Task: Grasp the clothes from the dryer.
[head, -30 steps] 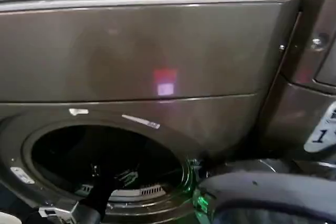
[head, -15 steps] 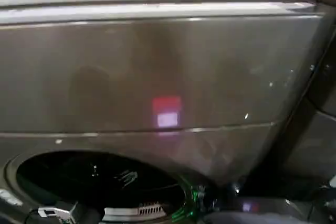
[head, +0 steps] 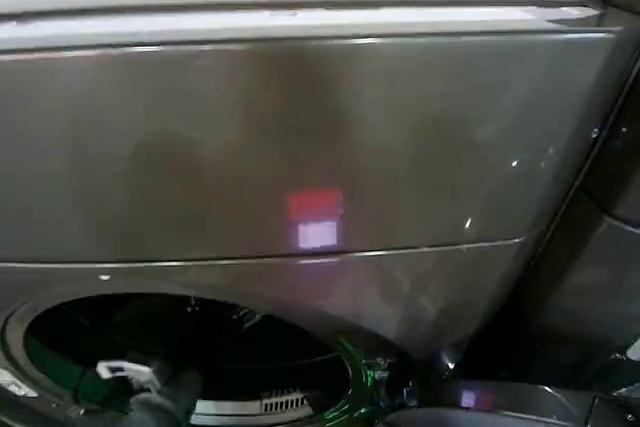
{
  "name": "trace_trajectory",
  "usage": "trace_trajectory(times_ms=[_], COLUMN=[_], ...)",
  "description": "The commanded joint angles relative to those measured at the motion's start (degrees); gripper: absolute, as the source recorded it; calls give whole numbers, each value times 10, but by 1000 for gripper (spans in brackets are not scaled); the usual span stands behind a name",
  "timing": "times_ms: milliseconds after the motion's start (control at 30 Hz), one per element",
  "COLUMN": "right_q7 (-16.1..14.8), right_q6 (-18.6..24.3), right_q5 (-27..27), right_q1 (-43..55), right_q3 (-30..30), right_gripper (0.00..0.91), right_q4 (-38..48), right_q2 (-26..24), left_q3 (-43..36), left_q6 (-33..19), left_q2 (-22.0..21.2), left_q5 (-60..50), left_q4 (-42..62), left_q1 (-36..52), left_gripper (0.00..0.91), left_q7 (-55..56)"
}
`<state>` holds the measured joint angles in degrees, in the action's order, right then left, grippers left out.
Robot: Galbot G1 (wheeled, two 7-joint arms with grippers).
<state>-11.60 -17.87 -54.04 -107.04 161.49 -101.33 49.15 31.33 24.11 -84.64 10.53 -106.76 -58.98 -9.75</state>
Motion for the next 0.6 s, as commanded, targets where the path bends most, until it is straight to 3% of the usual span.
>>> trace_trajectory(times_ms=[33, 600], right_q7=[0, -1], right_q6=[0, -2], right_q5=[0, -4], right_q1=[-1, -9], right_q3=[2, 16], right_gripper=[907, 907], right_q4=[-2, 0], right_q2=[0, 2], left_q3=[-9, -22], left_q6=[-14, -38], left_q2=[-2, -11], left_q5=[6, -2], left_q4=[151, 314], left_q1=[134, 249], left_gripper=[907, 907], left_q7=[-1, -5])
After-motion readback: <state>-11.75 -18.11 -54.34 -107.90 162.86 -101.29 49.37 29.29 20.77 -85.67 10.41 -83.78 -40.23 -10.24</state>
